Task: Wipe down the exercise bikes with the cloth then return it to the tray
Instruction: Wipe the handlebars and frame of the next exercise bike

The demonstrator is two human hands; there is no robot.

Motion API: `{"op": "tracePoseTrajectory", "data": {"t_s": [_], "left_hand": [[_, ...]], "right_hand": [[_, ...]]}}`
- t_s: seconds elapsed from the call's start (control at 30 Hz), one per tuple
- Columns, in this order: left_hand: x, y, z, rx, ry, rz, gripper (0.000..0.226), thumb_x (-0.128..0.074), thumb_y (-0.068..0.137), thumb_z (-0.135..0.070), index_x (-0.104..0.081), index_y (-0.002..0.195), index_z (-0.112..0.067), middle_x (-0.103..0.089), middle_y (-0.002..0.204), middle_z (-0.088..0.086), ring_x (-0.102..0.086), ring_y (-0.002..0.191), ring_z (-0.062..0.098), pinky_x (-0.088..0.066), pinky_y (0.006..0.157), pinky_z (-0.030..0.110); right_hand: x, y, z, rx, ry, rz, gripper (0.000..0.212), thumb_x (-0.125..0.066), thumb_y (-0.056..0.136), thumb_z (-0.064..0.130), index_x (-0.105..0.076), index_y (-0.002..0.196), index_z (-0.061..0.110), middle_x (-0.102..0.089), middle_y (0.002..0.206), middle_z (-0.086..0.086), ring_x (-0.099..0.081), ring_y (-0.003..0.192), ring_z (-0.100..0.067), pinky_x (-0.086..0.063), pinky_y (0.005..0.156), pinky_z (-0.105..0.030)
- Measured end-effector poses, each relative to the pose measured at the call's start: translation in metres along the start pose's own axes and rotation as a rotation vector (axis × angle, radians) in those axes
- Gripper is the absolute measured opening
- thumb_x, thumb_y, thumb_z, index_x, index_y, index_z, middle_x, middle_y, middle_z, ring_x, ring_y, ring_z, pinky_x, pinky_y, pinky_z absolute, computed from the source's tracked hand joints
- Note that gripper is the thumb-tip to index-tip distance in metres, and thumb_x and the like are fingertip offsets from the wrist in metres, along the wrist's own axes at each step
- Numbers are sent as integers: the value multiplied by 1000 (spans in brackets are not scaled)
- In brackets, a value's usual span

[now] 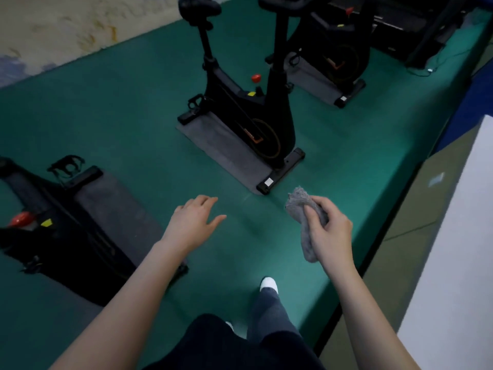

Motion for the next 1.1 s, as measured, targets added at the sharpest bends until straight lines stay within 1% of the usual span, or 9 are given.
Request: {"op": "tracePoseTrajectory", "data": {"t_s": [0.1, 0.23, 0.4, 0.5, 0.53, 0.6, 0.7, 0.93, 1.1], "left_hand": [[7, 26, -17, 77, -37, -34, 58, -39, 95, -52, -34, 144, -21, -42, 142, 0, -41, 129, 21, -34, 104, 39], [18, 58, -45, 139, -85, -89, 58, -41, 95, -50, -35, 143, -19, -43, 141, 1, -43, 128, 23, -36, 102, 41], [22, 81, -61, 227, -113, -132, 57, -42, 95, -49, -36, 143, -18, -43, 142, 1, -43, 128, 23, -37, 102, 41], [22, 87, -57, 275, -118, -122, 57, -42, 95, -48, -36, 143, -18, -43, 141, 2, -43, 127, 23, -37, 102, 41], [24, 91, -53, 292, -119, -123, 57, -42, 95, -48, -36, 143, -18, -43, 142, 2, -43, 127, 23, -37, 101, 41], [29, 101, -43, 325, -120, -131, 57, -43, 95, -48, -36, 143, -18, -43, 142, 2, -43, 127, 24, -36, 101, 42], [33, 118, -27, 361, -131, -139, 56, -44, 95, -48, -38, 142, -18, -43, 141, 1, -43, 127, 23, -36, 100, 41], [53, 170, 38, 407, -174, -162, 57, -45, 94, -47, -39, 142, -17, -45, 139, 3, -44, 126, 24, -37, 99, 42], [76, 185, 89, 499, -207, -172, 57, -43, 95, -48, -36, 143, -18, -44, 141, 3, -42, 128, 25, -35, 100, 43]], "right_hand": [[3, 50, -3, 57, -1, 63, 24, -61, 88, 7, -63, 88, 30, -62, 78, 26, -56, 73, 16, -37, 68, 1], [10, 108, -14, 77, -2, 134, 13, -61, 88, 9, -69, 96, 17, -65, 81, 17, -56, 76, 6, -38, 71, -1], [5, 158, -28, 92, -9, 234, 14, -60, 88, 10, -69, 98, 15, -66, 82, 13, -56, 74, 14, -38, 68, -1], [-9, 179, -30, 92, -4, 277, 12, -61, 89, 9, -69, 97, 14, -66, 80, 12, -56, 73, 6, -39, 68, -3], [-15, 186, -28, 93, 4, 295, 12, -61, 88, 9, -68, 95, 16, -65, 79, 15, -57, 72, 7, -39, 67, -2], [-31, 200, -23, 108, 13, 330, 14, -61, 88, 9, -66, 92, 21, -63, 79, 22, -56, 72, 15, -37, 66, 0], [-60, 221, -14, 125, 27, 371, 15, -61, 88, 7, -66, 92, 21, -61, 79, 24, -54, 72, 20, -36, 66, 2], [-146, 266, 19, 174, 2, 459, 20, -61, 88, 7, -63, 90, 26, -63, 78, 20, -55, 71, 18, -37, 67, 1], [-200, 299, 52, 233, -10, 529, 17, -61, 89, 9, -65, 92, 25, -63, 79, 22, -57, 72, 16, -39, 68, 0]]}}
Point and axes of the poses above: each hand's wrist, its own y-axis towards the middle knuckle, its own x-axis out of the back of the hand, z = x × y, the point moved 5 cm from there along y, towards the middle knuckle
